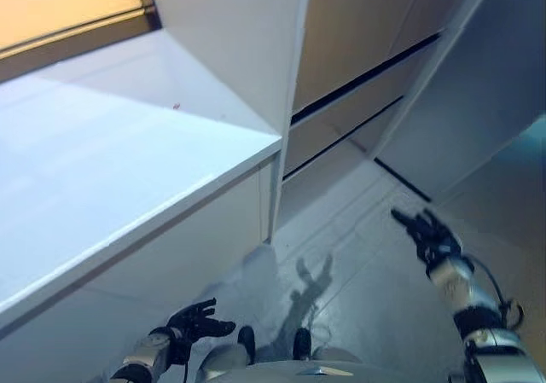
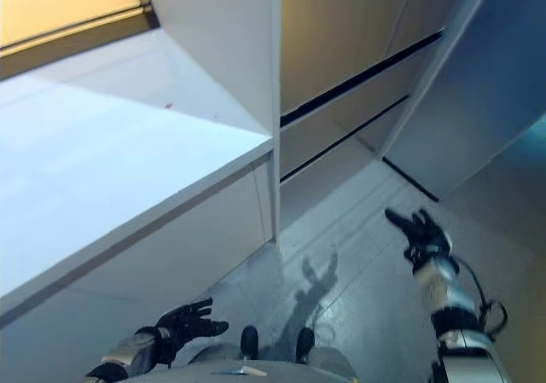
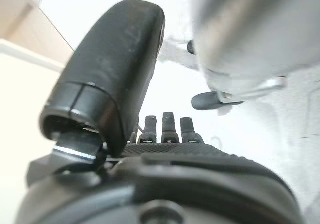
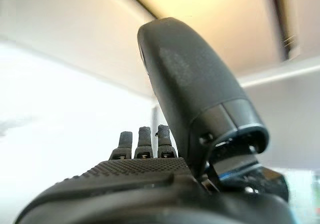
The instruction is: Put drinks into fridge and close the fridge
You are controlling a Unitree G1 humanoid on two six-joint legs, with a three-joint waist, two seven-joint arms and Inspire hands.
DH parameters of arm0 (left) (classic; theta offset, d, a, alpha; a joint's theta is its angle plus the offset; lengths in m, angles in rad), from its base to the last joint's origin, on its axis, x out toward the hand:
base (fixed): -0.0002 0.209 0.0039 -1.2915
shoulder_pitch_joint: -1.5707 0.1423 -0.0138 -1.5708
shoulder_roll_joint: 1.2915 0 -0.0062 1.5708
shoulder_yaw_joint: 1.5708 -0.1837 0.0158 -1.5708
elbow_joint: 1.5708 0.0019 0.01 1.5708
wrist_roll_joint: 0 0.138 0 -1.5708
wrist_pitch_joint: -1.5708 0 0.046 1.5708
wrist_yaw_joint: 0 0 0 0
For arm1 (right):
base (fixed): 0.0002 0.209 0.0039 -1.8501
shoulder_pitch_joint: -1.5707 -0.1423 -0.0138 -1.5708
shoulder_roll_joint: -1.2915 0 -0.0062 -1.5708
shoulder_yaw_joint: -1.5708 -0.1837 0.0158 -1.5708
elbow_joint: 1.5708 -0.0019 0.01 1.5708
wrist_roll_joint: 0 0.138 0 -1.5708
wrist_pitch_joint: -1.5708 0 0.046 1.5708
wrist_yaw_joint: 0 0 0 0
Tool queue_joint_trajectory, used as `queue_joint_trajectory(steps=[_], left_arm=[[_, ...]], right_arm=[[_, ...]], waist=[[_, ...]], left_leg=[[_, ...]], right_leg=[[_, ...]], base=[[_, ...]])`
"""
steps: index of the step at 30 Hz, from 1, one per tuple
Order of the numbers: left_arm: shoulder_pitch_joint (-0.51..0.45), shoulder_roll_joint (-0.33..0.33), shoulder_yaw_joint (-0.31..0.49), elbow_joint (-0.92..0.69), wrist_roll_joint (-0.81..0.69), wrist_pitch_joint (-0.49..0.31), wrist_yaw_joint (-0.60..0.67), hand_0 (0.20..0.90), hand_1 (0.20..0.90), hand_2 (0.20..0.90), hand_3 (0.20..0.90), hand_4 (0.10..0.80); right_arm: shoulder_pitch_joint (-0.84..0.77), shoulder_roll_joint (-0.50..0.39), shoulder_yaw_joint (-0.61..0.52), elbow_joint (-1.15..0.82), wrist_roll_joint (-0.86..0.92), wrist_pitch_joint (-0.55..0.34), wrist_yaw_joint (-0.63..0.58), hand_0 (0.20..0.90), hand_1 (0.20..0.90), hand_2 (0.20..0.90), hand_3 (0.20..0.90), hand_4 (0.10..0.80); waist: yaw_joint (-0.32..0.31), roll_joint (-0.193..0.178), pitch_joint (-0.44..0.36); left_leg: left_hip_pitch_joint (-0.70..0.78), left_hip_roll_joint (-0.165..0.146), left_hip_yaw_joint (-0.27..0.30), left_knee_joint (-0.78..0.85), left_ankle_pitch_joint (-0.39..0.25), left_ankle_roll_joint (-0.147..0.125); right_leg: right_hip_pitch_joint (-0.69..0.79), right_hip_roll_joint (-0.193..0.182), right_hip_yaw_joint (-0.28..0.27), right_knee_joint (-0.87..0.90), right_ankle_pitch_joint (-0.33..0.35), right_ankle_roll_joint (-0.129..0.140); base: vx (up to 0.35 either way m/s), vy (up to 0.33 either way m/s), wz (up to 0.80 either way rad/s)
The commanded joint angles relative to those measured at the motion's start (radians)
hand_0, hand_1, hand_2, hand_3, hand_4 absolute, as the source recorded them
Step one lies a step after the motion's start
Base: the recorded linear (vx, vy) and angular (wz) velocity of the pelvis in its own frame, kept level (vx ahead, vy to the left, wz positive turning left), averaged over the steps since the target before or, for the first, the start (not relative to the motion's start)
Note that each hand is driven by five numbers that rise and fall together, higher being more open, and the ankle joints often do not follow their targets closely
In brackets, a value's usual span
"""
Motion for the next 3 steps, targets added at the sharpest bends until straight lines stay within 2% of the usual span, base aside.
queue_joint_trajectory(steps=[1,3], left_arm=[[-0.002,-0.022,0.021,0.021,0.033,-0.011,-0.019,0.900,0.900,0.900,0.900,0.800],[-0.003,-0.028,0.029,0.037,0.061,-0.015,-0.025,0.900,0.900,0.900,0.900,0.800]], right_arm=[[-0.010,0.028,0.024,0.067,-0.139,-0.002,0.141,0.900,0.900,0.900,0.900,0.800],[0.022,0.062,0.055,0.150,-0.245,-0.008,0.180,0.900,0.900,0.900,0.900,0.800]], waist=[[0.003,0.019,-0.057],[0.000,0.020,-0.062]], left_leg=[[-0.026,0.011,0.051,0.009,-0.055,-0.010],[-0.020,0.017,0.058,-0.001,-0.050,-0.014]], right_leg=[[-0.018,-0.022,-0.029,0.002,0.001,0.062],[-0.013,-0.016,-0.034,-0.004,0.001,0.060]], base=[[-0.047,-0.122,-0.19],[-0.031,-0.067,-0.06]])
